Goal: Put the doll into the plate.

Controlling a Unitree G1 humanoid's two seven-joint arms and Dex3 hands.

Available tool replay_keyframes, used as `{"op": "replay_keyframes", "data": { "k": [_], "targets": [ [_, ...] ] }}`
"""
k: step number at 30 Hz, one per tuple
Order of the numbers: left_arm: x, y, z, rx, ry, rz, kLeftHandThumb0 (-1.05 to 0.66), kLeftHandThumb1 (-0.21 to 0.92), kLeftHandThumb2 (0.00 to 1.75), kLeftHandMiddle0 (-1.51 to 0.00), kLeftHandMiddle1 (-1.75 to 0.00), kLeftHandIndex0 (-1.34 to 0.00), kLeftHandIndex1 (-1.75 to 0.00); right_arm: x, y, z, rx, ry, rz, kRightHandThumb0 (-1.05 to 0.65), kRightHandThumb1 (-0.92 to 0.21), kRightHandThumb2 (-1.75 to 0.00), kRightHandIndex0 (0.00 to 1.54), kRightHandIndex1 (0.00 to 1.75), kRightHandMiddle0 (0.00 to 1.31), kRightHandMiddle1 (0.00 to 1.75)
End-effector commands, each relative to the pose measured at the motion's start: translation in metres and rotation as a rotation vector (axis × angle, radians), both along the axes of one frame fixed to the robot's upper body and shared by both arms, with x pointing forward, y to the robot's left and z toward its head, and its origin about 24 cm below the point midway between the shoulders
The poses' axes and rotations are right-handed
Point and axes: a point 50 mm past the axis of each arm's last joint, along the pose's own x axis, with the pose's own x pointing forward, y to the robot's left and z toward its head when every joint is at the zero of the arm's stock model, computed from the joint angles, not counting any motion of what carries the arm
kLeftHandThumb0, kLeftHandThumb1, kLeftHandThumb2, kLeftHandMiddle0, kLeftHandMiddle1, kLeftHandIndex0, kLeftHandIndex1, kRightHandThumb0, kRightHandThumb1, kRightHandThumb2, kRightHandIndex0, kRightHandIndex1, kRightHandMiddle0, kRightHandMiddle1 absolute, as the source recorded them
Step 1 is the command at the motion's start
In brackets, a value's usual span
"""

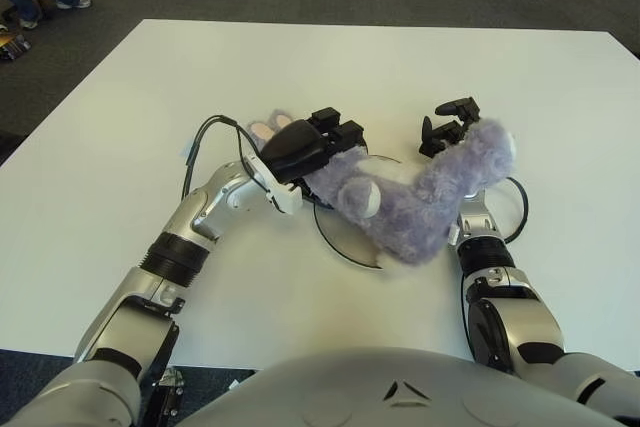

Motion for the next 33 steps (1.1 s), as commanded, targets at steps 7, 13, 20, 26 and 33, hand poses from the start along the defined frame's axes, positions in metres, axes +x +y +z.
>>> {"op": "replay_keyframes", "data": {
  "k": [7, 13, 20, 26, 33],
  "targets": [
    [0.0017, 0.0041, -0.0017, 0.030, 0.004, 0.009, -0.27, 0.29, 1.05, 0.00, -1.47, -0.06, -1.36, -0.0028, -0.0021, -0.0049, 0.005, 0.021, -0.006, -0.01, -0.34, -1.21, 0.73, 1.53, 0.39, 1.67],
    [0.0022, 0.0055, -0.0010, 0.061, 0.003, 0.008, -0.31, 0.26, 1.04, 0.00, -1.34, -0.02, -1.27, -0.0024, -0.0026, -0.0044, 0.001, 0.022, -0.006, -0.01, -0.34, -1.21, 0.73, 1.53, 0.39, 1.67],
    [0.0023, 0.0072, 0.0002, 0.071, 0.001, 0.006, -0.36, 0.28, 0.99, 0.00, -1.20, 0.00, -1.10, -0.0024, -0.0024, -0.0045, 0.008, 0.021, -0.004, -0.01, -0.34, -1.21, 0.73, 1.53, 0.39, 1.67],
    [0.0022, 0.0088, 0.0008, 0.082, -0.012, 0.014, -0.44, 0.34, 0.92, 0.00, -1.13, 0.00, -0.96, -0.0024, -0.0022, -0.0047, 0.013, 0.022, -0.004, -0.01, -0.34, -1.21, 0.73, 1.53, 0.39, 1.67],
    [0.0022, 0.0105, 0.0014, 0.085, -0.029, 0.023, -0.56, 0.45, 0.78, 0.00, -1.03, 0.00, -0.75, -0.0024, -0.0022, -0.0048, 0.006, 0.025, -0.007, -0.01, -0.34, -1.21, 0.74, 1.53, 0.39, 1.67]
  ]
}}
